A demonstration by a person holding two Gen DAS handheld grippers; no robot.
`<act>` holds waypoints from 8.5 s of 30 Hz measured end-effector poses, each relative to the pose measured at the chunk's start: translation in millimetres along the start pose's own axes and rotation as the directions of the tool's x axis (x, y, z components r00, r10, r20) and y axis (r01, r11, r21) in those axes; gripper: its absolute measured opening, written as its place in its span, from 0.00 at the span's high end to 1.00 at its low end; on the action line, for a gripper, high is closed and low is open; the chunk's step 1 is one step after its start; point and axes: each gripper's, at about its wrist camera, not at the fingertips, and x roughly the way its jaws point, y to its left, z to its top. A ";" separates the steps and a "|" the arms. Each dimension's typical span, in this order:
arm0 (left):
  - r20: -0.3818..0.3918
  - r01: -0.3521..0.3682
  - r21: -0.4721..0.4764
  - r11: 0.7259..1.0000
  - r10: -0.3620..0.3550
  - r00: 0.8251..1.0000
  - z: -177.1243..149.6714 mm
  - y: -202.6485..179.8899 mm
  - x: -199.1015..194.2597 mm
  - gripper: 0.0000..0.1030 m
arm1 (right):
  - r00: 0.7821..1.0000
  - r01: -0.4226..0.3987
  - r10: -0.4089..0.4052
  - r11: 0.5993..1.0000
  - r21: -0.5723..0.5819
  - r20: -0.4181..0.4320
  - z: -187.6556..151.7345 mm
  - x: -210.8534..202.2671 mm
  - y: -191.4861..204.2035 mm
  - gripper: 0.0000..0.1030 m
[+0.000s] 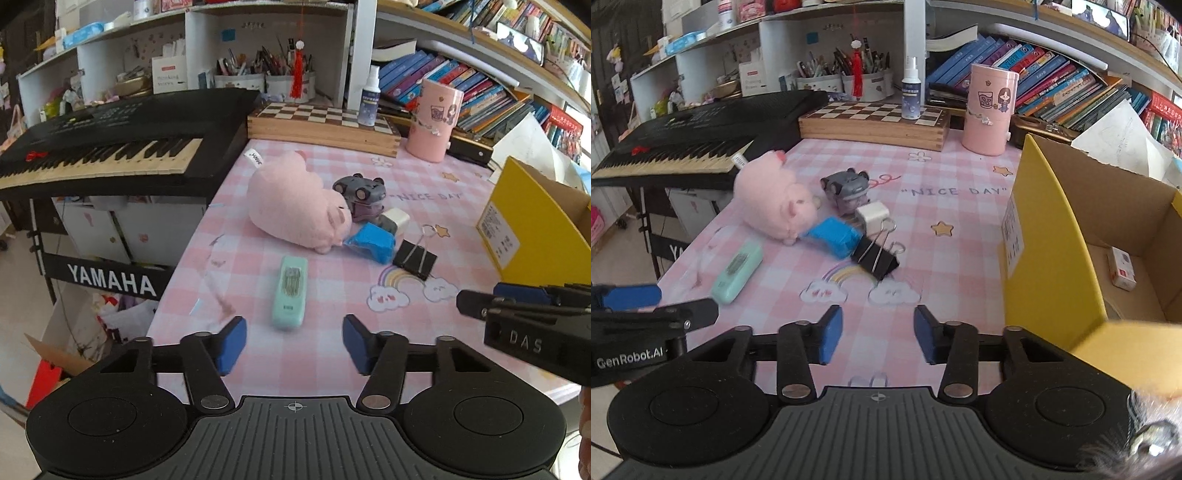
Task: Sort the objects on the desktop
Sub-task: 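Reach left tool to the mint-green eraser while right tool reaches the black binder clip, then grasp the mint-green eraser with left tool while right tool grasps the binder clip, then carry the eraser and binder clip toward the yellow box with both tools, then lower eraser and clip into the yellow box and open both tools, then withdraw both open tools from the yellow box back over the table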
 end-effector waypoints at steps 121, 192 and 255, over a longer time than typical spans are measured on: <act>-0.052 0.450 0.309 0.838 -0.457 0.888 -73.6 -68.7 -126.1 0.77 | 0.979 0.187 -0.201 0.949 0.252 0.030 -123.4 -183.3 -16.6 0.91; -0.111 0.214 0.396 0.893 -0.185 0.976 44.5 -296.1 23.3 0.77 | 0.995 -0.063 0.057 0.996 -0.070 -0.085 14.2 -37.7 -253.0 0.91; 0.082 0.108 0.154 0.982 -0.121 0.989 -71.9 -116.7 -132.3 0.16 | 0.965 0.220 -0.250 0.937 0.273 0.079 -117.0 -186.5 -109.1 0.27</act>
